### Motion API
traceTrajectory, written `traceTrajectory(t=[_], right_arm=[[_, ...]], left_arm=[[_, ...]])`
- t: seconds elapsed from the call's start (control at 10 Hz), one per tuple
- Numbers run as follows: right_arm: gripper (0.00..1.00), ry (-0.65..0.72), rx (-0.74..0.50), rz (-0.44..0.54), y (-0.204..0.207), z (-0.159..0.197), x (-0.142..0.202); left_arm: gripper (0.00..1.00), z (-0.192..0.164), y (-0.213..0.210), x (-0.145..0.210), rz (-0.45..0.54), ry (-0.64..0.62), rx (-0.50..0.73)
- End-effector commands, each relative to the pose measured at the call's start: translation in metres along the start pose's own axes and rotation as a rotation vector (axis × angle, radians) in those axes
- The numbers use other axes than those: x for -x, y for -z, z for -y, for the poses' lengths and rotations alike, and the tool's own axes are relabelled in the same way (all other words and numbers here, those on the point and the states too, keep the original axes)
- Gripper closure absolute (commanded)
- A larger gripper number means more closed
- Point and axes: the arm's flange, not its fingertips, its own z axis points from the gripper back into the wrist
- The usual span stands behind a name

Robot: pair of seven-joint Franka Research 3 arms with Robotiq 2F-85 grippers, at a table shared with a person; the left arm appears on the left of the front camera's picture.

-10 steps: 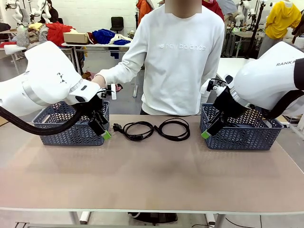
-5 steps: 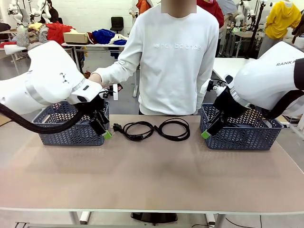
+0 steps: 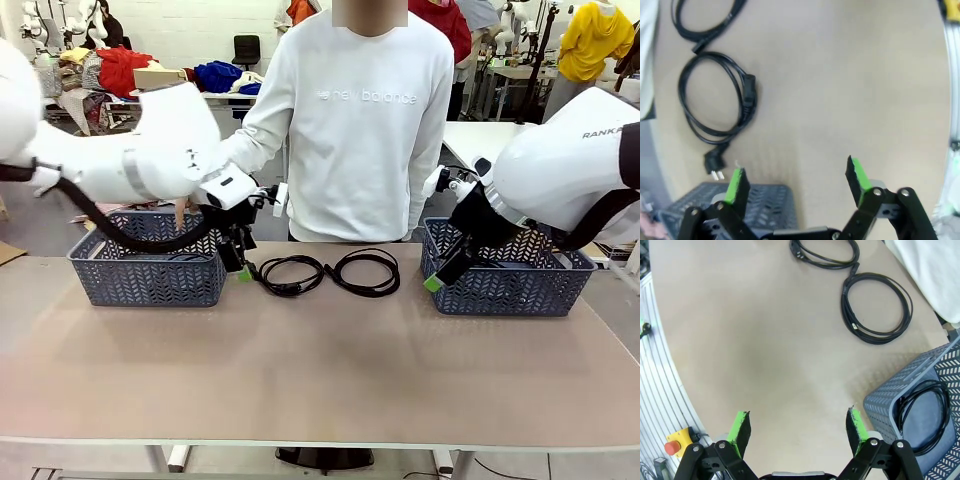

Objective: Organize the cables according to human instructions.
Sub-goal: Pick up a bundle of cables and place it in the basket indicated by the human.

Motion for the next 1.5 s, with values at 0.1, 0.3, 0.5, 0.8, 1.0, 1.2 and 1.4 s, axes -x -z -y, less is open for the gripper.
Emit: traceTrajectory(t=[0.1,0.3,0.5,0.8,1.0,1.2,1.4], right_arm=[[0.0,0.003,0.002,0.002,-0.001,0.0,0.0],[0.0,0.003,0.002,0.002,-0.001,0.0,0.0],[0.0,0.003,0.002,0.002,-0.001,0.0,0.0],[0.0,0.003,0.002,0.002,-0.001,0.0,0.0],[0.0,0.003,0.002,0.002,-0.001,0.0,0.0],[0.0,0.003,0.002,0.002,-0.001,0.0,0.0],[0.0,0.003,0.002,0.002,-0.001,0.0,0.0]], left_arm=[[0.0,-0.037,0.016,-0.008,-0.108,0.175,0.036],[0.0,-0.047,0.028,-0.013,-0.136,0.248,0.071],[0.0,-0.049,0.029,-0.01,-0.126,0.232,0.078],[0.0,-0.045,0.034,-0.016,-0.128,0.221,0.066],[0.0,-0.045,0.034,-0.016,-0.128,0.221,0.066],[0.0,-0.046,0.036,-0.018,-0.121,0.226,0.07],[0.0,-0.056,0.056,-0.018,-0.123,0.306,0.067]])
